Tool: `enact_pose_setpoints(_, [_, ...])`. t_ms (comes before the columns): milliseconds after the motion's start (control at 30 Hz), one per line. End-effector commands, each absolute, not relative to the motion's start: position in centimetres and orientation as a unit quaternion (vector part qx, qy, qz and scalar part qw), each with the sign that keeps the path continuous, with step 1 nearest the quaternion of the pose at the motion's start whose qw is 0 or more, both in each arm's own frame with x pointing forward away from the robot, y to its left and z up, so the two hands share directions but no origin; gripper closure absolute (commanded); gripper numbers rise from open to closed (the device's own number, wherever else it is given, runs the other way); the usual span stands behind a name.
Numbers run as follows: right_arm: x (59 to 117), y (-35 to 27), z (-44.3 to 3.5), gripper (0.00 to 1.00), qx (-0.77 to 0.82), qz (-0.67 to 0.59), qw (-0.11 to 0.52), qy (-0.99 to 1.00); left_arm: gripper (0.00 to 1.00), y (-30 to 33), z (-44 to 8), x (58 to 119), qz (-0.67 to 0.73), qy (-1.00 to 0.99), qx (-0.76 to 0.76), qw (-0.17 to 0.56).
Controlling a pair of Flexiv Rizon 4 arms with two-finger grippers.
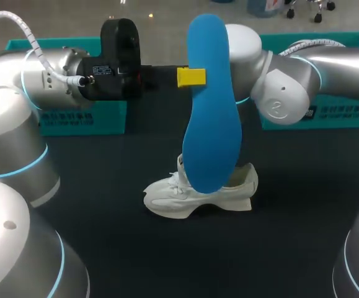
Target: Take the shoe out of the shoebox, open the shoe tongue, remove and reinsert the insole, then place the shoe into the shoebox
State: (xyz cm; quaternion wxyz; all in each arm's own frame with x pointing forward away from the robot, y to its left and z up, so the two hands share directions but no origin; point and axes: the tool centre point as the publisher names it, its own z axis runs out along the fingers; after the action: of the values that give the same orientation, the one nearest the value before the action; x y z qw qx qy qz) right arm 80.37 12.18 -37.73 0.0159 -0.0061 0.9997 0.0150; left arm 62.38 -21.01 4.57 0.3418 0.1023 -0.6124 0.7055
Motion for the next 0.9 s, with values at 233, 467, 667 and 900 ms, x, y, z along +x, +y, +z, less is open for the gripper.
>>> enact_pose_setpoints(233, [79.1, 13.0, -40.0, 1.00, -0.024, 0.009, -0.022, 0.999, 1.00, -21.0, 4.5, 62.3, 0.706, -0.612, 0.102, 0.341])
enact_pose_setpoints(467, [78.6, 12.8, -40.2, 1.00, -0.019, 0.005, -0.022, 1.000, 1.00, -21.0, 4.5, 62.3, 0.706, -0.612, 0.102, 0.341])
enact_pose_setpoints(667, [78.6, 12.8, -40.2, 1.00, -0.019, 0.005, -0.022, 1.000, 1.00, -21.0, 4.5, 62.3, 0.706, -0.612, 0.102, 0.341])
enact_pose_setpoints(900, [76.4, 11.5, -38.0, 1.00, 0.184, 0.021, -0.039, 0.982, 1.00, -21.0, 4.5, 62.3, 0.706, -0.612, 0.102, 0.341])
